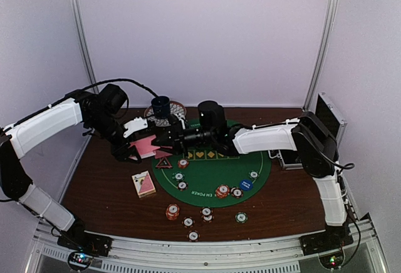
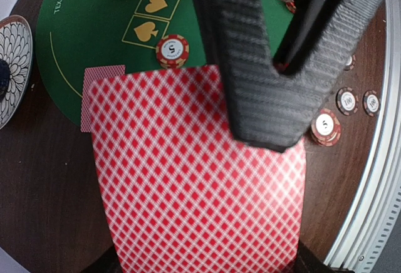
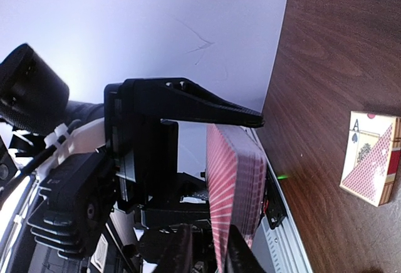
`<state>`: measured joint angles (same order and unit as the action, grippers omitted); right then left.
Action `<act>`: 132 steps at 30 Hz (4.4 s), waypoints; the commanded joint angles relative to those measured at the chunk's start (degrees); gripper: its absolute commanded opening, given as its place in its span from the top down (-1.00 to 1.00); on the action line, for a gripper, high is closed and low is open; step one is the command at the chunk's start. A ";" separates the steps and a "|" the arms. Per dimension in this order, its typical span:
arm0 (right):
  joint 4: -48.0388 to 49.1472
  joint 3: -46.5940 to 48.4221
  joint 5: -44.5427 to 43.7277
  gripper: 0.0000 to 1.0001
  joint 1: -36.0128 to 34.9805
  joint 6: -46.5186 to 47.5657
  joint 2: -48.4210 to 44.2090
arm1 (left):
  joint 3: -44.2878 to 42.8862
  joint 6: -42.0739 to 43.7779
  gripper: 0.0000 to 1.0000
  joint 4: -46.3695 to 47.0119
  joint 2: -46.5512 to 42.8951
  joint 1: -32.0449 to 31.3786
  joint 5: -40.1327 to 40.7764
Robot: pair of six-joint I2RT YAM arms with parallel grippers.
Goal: Distribute texas hold em gaming equipment
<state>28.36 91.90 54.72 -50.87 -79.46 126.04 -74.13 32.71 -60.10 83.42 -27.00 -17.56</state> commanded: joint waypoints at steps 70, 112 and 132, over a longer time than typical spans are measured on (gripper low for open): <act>-43.91 -37.21 -15.89 0.44 20.99 39.18 -29.49 | 0.04 1.04 1.00 -1.42 -1.77 0.11 -1.15; -20.06 -0.59 -8.07 -0.68 -1.65 15.46 -6.73 | -0.43 -0.54 1.00 -0.39 -0.72 0.11 -2.95; -17.24 12.34 -4.63 -0.72 -4.67 10.34 4.76 | -0.75 -0.67 1.00 -0.37 -0.93 0.11 -3.68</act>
<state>8.75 100.62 48.34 -54.85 -67.64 128.97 -73.19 32.62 -61.52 83.24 -27.00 -19.55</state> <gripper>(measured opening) 0.860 0.669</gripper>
